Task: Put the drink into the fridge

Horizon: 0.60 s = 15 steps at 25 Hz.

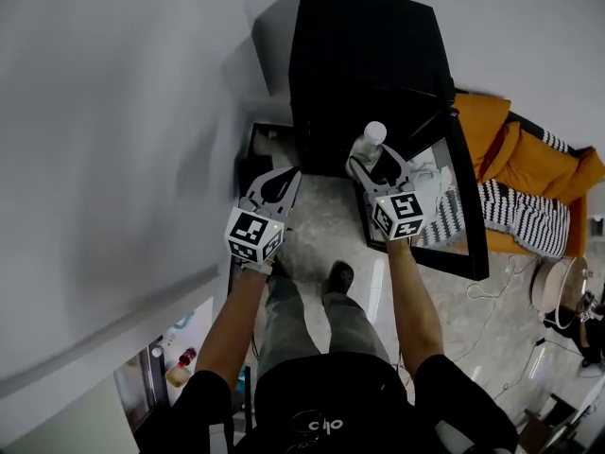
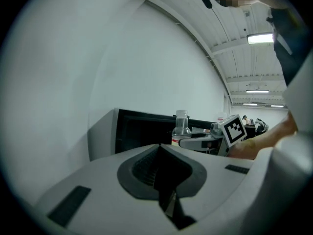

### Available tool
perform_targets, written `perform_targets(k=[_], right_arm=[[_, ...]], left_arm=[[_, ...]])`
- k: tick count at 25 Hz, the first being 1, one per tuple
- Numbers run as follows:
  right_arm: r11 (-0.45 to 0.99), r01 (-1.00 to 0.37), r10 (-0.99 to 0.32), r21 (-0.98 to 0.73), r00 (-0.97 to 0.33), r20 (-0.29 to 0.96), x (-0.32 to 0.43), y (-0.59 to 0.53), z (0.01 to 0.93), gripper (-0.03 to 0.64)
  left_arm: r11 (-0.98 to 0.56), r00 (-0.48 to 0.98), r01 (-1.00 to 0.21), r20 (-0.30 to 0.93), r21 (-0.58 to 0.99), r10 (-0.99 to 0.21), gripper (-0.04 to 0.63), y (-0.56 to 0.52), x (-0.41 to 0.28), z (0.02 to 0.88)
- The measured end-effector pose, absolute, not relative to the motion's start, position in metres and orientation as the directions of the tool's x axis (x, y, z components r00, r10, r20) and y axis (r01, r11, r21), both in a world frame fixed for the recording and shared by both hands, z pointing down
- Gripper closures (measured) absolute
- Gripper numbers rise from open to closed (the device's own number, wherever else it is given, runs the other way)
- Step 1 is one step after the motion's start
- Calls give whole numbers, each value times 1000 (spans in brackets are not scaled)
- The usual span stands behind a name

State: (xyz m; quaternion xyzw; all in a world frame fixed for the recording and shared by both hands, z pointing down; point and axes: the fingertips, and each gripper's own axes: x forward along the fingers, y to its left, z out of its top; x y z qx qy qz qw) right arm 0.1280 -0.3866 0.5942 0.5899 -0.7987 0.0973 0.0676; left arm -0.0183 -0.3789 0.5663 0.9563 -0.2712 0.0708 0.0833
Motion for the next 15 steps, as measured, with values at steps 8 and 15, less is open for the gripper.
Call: perform_targets(k=[8,15], right_arm=[[185,-979,-957,-82,-199,210,148,-418,659,325],[124,-989,-964,-80,-139,227,158,-432,704,325]], left_arm=[[-851,862,-498,198,166,-466,589,-411,-1,625],[-874,881,-455,232,171,-413,589,-426,9,664]])
